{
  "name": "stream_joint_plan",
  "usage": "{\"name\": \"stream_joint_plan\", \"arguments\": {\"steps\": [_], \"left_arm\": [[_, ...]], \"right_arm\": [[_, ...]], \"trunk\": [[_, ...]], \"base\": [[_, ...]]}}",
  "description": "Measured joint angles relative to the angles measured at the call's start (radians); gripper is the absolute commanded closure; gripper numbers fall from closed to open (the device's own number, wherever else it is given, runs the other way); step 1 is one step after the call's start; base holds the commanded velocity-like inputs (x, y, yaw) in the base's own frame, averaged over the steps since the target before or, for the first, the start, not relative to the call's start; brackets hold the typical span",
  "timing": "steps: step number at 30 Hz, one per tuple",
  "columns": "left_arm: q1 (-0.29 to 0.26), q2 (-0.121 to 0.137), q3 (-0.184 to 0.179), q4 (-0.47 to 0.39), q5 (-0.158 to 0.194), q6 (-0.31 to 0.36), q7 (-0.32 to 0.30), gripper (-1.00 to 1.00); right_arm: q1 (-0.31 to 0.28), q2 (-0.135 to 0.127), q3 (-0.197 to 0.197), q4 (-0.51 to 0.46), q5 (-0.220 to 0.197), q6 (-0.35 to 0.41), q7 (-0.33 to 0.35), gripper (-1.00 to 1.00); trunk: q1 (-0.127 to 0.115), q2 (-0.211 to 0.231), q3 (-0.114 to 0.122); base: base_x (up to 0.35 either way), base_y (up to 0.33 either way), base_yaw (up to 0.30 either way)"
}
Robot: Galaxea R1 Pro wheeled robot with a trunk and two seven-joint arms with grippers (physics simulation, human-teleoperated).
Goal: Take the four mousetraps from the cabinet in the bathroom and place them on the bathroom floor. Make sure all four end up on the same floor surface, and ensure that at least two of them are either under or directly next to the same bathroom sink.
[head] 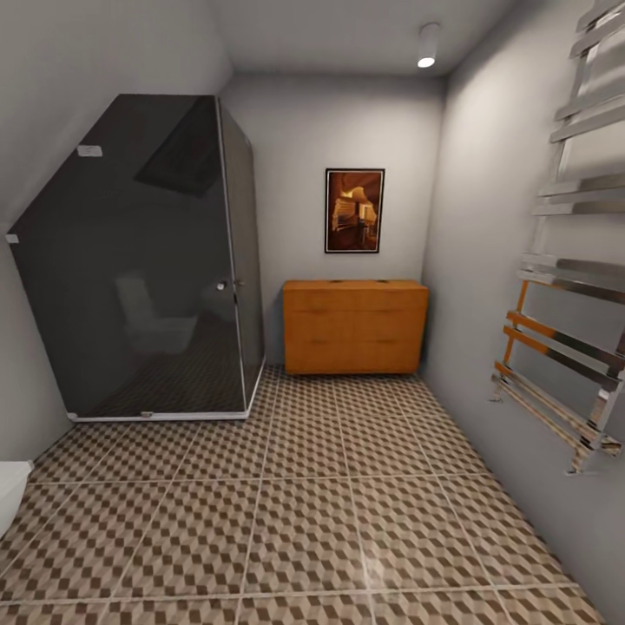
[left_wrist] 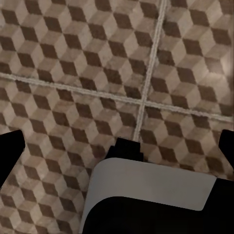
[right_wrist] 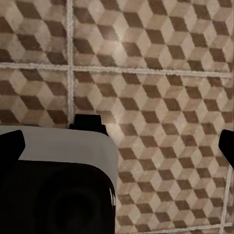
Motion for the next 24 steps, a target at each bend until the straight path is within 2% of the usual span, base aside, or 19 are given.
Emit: {"name": "stream_joint_plan", "arguments": {"steps": [10,24], "left_arm": [[0.0,0.0,0.0,0.0,0.001,0.0,0.0,-1.0],[0.0,0.0,0.0,0.0,0.0,0.0,0.0,-1.0]], "right_arm": [[0.0,-0.001,0.0,0.0,0.0,0.0,0.0,-1.0],[0.0,0.0,0.0,0.0,0.0,0.0,0.0,-1.0]], "trunk": [[0.0,0.0,0.0],[0.0,0.0,0.0]], "base": [[0.324,0.0,-0.017],[0.324,0.0,-0.211]]}}
